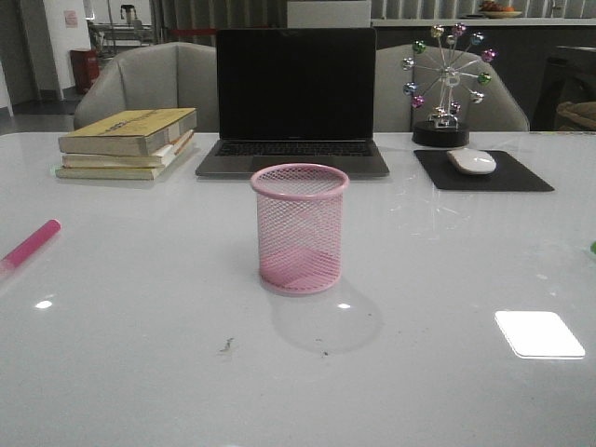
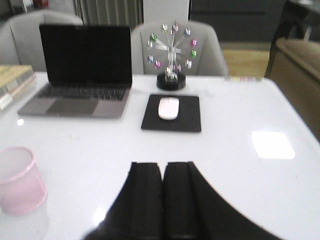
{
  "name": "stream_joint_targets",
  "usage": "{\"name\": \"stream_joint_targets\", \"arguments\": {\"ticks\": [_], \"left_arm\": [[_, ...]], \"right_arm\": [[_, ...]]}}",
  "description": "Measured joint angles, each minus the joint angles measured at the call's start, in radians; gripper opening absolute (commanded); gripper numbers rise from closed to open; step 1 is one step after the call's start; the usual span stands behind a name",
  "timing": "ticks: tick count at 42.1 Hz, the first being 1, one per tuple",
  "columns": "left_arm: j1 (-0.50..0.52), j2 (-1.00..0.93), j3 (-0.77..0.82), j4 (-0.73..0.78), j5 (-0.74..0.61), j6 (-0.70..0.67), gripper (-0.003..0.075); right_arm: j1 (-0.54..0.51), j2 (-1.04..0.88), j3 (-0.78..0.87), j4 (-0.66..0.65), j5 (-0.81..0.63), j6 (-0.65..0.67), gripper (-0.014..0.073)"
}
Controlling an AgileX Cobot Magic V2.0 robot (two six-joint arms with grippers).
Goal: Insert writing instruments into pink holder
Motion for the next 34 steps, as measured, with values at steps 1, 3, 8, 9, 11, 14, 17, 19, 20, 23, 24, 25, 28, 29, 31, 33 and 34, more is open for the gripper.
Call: {"name": "stream_joint_targets", "arguments": {"ticks": [1, 3, 8, 9, 11, 14, 17, 19, 20, 23, 24, 25, 28, 29, 31, 33, 34], "left_arm": [[0.0, 0.012, 0.0, 0.0, 0.013, 0.0, 0.0091], [0.0, 0.039, 0.0, 0.0, 0.061, 0.0, 0.0091], [0.0, 0.098, 0.0, 0.0, 0.148, 0.0, 0.0091], [0.0, 0.11, 0.0, 0.0, 0.16, 0.0, 0.0091], [0.0, 0.128, 0.002, 0.0, 0.185, 0.0, 0.0091], [0.0, 0.156, 0.009, 0.0, 0.201, 0.0, 0.0091], [0.0, 0.181, 0.009, 0.0, 0.213, 0.0, 0.0091], [0.0, 0.198, 0.009, 0.0, 0.221, 0.0, 0.0091], [0.0, 0.205, 0.009, 0.0, 0.22, 0.0, 0.0091], [0.0, 0.226, 0.009, 0.002, 0.22, 0.0, 0.0094], [0.0, 0.23, 0.009, 0.006, 0.221, 0.0, 0.0102], [0.0, 0.239, 0.009, 0.008, 0.221, 0.0, 0.0116], [0.0, 0.258, 0.009, 0.019, 0.221, 0.0, 0.023], [0.0, 0.262, 0.009, 0.019, 0.221, 0.0, 0.027], [0.0, 0.271, 0.009, 0.019, 0.221, 0.004, 0.037], [0.0, 0.276, 0.009, 0.019, 0.221, 0.006, 0.0446], [0.0, 0.279, 0.009, 0.019, 0.221, 0.006, 0.0486]], "right_arm": [[0.0, 0.007, 0.0, 0.0, 0.019, 0.0, 0.0024], [0.0, 0.034, 0.0, 0.0, 0.061, 0.0, 0.0024], [0.0, 0.087, 0.0, 0.001, 0.156, 0.0, 0.0024], [0.0, 0.096, 0.0, 0.001, 0.174, 0.0, 0.0024], [0.0, 0.113, 0.002, 0.001, 0.193, 0.0, 0.0024], [0.0, 0.136, 0.02, 0.001, 0.211, 0.0, 0.0024], [0.0, 0.152, 0.038, 0.001, 0.223, 0.0, 0.0024], [0.0, 0.159, 0.049, 0.001, 0.226, 0.0, 0.0025], [0.0, 0.163, 0.053, 0.001, 0.227, 0.0, 0.0031], [0.0, 0.169, 0.063, 0.001, 0.232, 0.0, 0.0067], [0.0, 0.17, 0.066, 0.002, 0.237, 0.0, 0.0079], [0.0, 0.17, 0.068, 0.002, 0.238, 0.0, 0.011], [0.0, 0.17, 0.072, 0.005, 0.241, 0.0, 0.023], [0.0, 0.17, 0.072, 0.005, 0.241, 0.0, 0.0269], [0.0, 0.174, 0.072, 0.005, 0.241, 0.0, 0.0351], [0.0, 0.18, 0.072, 0.005, 0.241, 0.0, 0.0412], [0.0, 0.183, 0.072, 0.005, 0.241, 0.0, 0.0428]]}}
